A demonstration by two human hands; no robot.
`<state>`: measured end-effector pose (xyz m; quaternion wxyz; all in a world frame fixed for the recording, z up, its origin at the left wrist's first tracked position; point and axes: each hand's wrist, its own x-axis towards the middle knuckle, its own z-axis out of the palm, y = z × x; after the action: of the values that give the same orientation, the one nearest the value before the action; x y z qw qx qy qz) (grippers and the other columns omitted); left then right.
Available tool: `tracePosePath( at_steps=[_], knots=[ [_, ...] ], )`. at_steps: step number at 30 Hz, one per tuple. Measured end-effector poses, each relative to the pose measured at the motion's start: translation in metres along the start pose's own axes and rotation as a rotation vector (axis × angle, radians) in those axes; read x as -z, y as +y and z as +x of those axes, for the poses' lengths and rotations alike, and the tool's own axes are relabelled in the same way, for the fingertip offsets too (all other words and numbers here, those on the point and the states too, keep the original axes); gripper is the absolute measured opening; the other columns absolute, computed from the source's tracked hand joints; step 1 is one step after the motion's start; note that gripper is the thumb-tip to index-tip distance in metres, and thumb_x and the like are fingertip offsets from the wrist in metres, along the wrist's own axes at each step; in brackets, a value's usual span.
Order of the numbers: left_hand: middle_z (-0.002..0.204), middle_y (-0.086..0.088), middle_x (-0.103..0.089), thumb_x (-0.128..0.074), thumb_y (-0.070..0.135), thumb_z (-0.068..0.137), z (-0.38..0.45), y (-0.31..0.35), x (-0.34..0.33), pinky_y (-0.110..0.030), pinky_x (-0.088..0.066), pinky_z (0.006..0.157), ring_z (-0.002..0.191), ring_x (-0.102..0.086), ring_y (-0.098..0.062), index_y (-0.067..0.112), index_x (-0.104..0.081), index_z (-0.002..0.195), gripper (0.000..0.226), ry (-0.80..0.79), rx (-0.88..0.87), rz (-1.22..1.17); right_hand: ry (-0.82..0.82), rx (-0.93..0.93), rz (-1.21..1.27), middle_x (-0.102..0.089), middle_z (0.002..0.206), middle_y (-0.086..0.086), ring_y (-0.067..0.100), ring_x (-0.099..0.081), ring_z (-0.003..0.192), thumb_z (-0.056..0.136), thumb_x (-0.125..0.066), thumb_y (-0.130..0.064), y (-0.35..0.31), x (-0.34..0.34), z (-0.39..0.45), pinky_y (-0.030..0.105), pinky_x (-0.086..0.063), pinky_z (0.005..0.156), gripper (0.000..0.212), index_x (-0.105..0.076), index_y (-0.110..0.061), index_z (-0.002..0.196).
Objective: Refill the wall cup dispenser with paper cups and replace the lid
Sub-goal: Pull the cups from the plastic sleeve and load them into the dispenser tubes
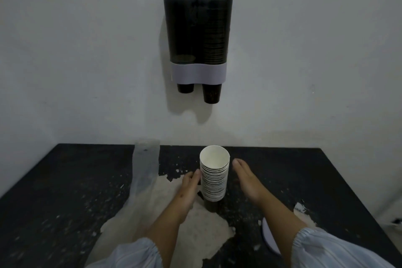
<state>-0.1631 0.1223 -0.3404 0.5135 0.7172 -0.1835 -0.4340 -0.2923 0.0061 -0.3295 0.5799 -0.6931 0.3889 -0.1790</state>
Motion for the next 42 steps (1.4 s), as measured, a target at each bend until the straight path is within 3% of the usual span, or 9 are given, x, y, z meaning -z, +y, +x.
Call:
tracePosePath(
  at_steps=[5, 9, 18, 21, 26, 31, 34, 37, 42],
  knots=[
    [0.152, -0.006, -0.031, -0.034, 0.06, 0.089, -0.004, -0.012, -0.007, -0.05, -0.032, 0.105, 0.135, -0.035, -0.029, 0.029, -0.022, 0.143, 0.064, -0.024, 0.037, -0.061, -0.054, -0.097, 0.027, -0.041, 0.142, 0.008, 0.023, -0.04, 0.129, 0.096, -0.029, -0.05, 0.015, -0.014, -0.009, 0.038, -0.032, 0.107, 0.051, -0.031, -0.021, 0.138],
    [0.147, -0.005, -0.039, -0.032, 0.055, 0.092, -0.004, -0.005, -0.01, -0.045, -0.035, 0.1, 0.13, -0.041, -0.027, 0.027, -0.032, 0.14, 0.055, -0.028, 0.016, -0.126, -0.072, -0.069, 0.134, -0.048, 0.128, 0.003, 0.018, -0.045, 0.116, 0.097, -0.03, -0.044, 0.01, -0.025, -0.013, 0.038, -0.036, 0.104, 0.029, -0.038, -0.029, 0.121],
    [0.149, -0.004, -0.034, -0.035, 0.053, 0.091, -0.008, 0.018, -0.008, -0.044, -0.033, 0.103, 0.135, -0.034, -0.028, 0.032, -0.026, 0.141, 0.054, -0.039, -0.091, -0.139, -0.072, 0.066, 0.173, -0.05, 0.121, -0.01, 0.005, -0.047, 0.109, 0.097, -0.033, -0.044, -0.018, -0.023, -0.012, 0.025, -0.037, 0.09, 0.035, -0.039, -0.031, 0.129],
    [0.146, -0.001, -0.039, -0.037, 0.049, 0.093, -0.006, 0.041, -0.003, -0.04, -0.037, 0.099, 0.131, -0.039, -0.026, 0.032, -0.03, 0.138, 0.049, -0.041, -0.181, -0.135, -0.053, 0.14, 0.161, -0.052, 0.116, -0.015, -0.001, -0.049, 0.106, 0.096, -0.033, -0.046, -0.039, -0.017, -0.005, 0.02, -0.039, 0.086, 0.035, -0.039, -0.033, 0.128],
    [0.139, -0.001, -0.045, -0.042, 0.045, 0.093, -0.006, 0.093, 0.009, -0.042, -0.037, 0.106, 0.128, -0.042, -0.022, 0.035, -0.034, 0.133, 0.043, -0.032, -0.365, -0.126, -0.016, 0.305, 0.096, -0.046, 0.115, -0.018, 0.003, -0.044, 0.108, 0.097, -0.026, -0.048, -0.095, -0.004, 0.009, 0.019, -0.037, 0.08, 0.025, -0.035, -0.046, 0.12],
    [0.112, 0.009, -0.052, -0.047, 0.033, 0.093, -0.012, 0.156, 0.024, -0.025, -0.039, 0.086, 0.102, -0.048, -0.004, 0.041, -0.033, 0.129, 0.039, 0.016, -0.597, -0.077, 0.025, 0.441, 0.094, -0.05, 0.101, -0.009, 0.009, -0.055, 0.091, 0.096, -0.03, -0.046, -0.167, 0.006, 0.017, 0.015, -0.047, 0.056, 0.023, -0.027, -0.027, 0.107],
    [0.108, 0.009, -0.055, -0.052, 0.023, 0.092, -0.015, 0.195, 0.036, -0.015, -0.04, 0.069, 0.094, -0.052, 0.003, 0.043, -0.038, 0.118, 0.036, 0.046, -0.716, -0.055, 0.047, 0.544, 0.106, -0.056, 0.101, 0.004, 0.012, -0.057, 0.083, 0.097, -0.034, -0.042, -0.206, 0.011, 0.019, 0.02, -0.047, 0.06, 0.02, -0.028, -0.024, 0.103],
    [0.116, 0.003, -0.055, -0.056, 0.017, 0.089, -0.02, 0.233, 0.047, -0.025, -0.046, 0.08, 0.103, -0.056, -0.012, 0.041, -0.04, 0.12, 0.042, 0.085, -0.82, -0.055, 0.066, 0.646, 0.112, -0.055, 0.098, 0.002, 0.013, -0.056, 0.081, 0.097, -0.038, -0.038, -0.244, 0.016, 0.019, 0.03, -0.048, 0.068, 0.018, -0.032, -0.025, 0.107],
    [0.106, 0.014, -0.057, -0.055, 0.009, 0.089, -0.028, 0.293, 0.064, -0.026, -0.051, 0.085, 0.101, -0.058, -0.011, 0.034, -0.036, 0.137, 0.057, 0.115, -0.983, -0.044, 0.086, 0.816, 0.059, -0.058, 0.1, -0.013, -0.001, -0.057, 0.091, 0.096, -0.046, -0.026, -0.31, 0.024, 0.018, 0.016, -0.048, 0.073, 0.029, -0.039, -0.03, 0.124]
  ],
)
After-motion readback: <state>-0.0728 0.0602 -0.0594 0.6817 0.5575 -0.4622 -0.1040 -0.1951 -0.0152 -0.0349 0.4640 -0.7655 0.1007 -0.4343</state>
